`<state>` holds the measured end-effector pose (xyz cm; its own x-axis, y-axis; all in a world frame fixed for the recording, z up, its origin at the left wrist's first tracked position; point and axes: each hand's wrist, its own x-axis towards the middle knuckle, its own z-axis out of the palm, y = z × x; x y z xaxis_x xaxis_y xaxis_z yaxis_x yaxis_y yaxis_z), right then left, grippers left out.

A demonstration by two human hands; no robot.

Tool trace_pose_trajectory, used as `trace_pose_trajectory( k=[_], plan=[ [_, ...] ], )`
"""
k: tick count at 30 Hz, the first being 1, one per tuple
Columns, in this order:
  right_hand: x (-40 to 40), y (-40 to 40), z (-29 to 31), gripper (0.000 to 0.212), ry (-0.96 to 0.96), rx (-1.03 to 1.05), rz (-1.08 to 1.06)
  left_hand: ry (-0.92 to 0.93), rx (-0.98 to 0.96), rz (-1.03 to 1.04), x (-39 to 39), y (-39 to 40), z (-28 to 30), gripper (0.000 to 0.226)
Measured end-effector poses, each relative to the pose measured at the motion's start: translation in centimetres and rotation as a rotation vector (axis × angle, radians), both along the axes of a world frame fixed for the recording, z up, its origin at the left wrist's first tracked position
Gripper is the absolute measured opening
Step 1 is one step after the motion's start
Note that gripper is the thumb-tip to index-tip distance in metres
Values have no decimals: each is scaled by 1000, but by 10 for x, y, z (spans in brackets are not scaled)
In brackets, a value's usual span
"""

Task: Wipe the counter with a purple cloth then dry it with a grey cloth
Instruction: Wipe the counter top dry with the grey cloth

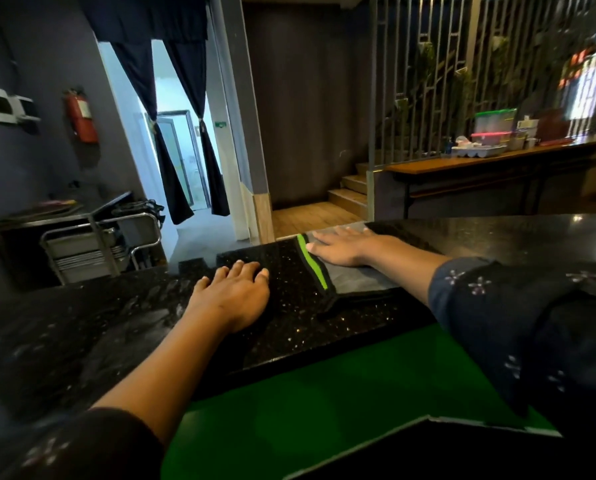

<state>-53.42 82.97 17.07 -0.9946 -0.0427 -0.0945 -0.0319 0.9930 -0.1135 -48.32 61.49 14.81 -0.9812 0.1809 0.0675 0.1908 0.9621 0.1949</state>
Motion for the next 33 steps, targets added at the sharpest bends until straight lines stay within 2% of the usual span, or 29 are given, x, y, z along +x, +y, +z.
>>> trace_pose_trajectory(
  k=[4, 7, 10, 14, 17, 19, 24, 26, 28, 33],
  plan=[
    [55, -26, -10, 66, 19, -6, 194, -8, 11, -11, 6, -1, 1, 55],
    [110, -15, -15, 66, 31, -30, 294, -15, 44, -12, 12, -1, 3, 55],
    [122, 5, -12, 75, 6, -51, 235, 44, 145, -19, 20, 2, 4, 57],
    [74, 0, -5, 72, 44, -19, 32, 165, 271, 42, 32, -20, 20, 59],
    [49, -19, -4, 69, 80, 16, -99, 131, 160, 139, 35, -71, 34, 61],
    [53, -42, -5, 68, 78, 24, -87, 108, 86, 219, 40, -119, 38, 59],
    [100, -90, -12, 65, 55, 3, 239, 25, 2, 343, 57, -229, 34, 56],
    [108, -84, -9, 62, 31, -13, 283, -13, -62, 401, 66, -263, 27, 59],
    [98, -79, -6, 63, 10, -25, 250, -50, -89, 447, 79, -287, 19, 58],
    [51, -101, -7, 70, 31, 7, -32, -37, -72, 430, 85, -301, 3, 57]
  ],
)
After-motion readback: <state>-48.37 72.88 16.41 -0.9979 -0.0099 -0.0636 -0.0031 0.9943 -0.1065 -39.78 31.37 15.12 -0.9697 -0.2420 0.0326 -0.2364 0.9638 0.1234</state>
